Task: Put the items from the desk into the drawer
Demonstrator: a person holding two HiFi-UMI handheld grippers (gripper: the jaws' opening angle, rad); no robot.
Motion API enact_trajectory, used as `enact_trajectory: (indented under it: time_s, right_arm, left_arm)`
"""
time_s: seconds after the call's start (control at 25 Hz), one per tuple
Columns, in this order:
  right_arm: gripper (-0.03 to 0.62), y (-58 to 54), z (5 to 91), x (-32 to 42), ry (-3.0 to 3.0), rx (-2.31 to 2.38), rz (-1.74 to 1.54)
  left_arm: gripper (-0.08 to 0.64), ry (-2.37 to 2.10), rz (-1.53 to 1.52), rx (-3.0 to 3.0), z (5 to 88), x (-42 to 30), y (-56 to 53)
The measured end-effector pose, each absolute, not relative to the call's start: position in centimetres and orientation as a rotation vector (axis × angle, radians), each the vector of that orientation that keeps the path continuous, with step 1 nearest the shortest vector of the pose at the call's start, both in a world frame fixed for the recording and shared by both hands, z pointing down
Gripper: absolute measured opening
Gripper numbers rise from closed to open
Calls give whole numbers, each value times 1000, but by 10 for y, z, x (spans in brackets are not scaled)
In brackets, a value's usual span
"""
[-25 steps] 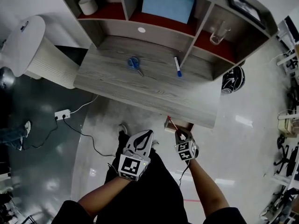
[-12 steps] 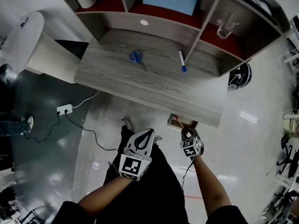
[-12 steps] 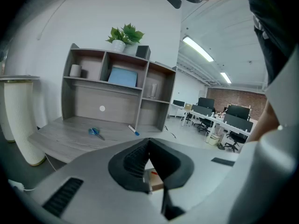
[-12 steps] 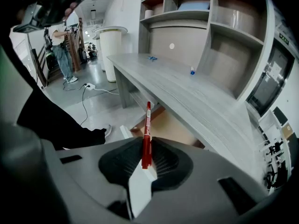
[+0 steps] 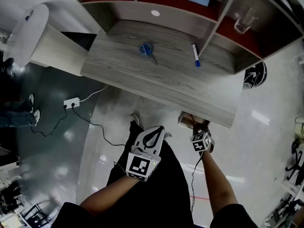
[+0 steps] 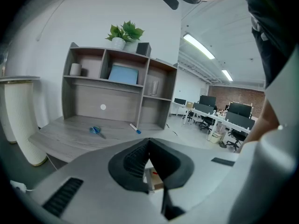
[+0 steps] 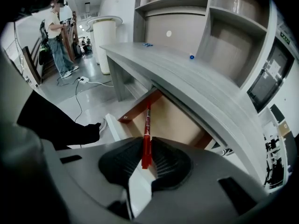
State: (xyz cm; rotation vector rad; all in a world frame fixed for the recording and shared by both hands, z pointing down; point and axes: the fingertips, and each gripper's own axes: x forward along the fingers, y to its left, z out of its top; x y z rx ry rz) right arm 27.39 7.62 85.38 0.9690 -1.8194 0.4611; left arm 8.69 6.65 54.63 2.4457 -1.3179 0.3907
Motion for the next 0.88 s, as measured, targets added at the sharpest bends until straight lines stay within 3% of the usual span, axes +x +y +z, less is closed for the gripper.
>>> enact_trajectory:
  time_s: [0.88]
  right_arm:
    - [74,59,899,275,-1739,936,467]
  left_arm:
    - [3,-1346,472,2444,554,77,77]
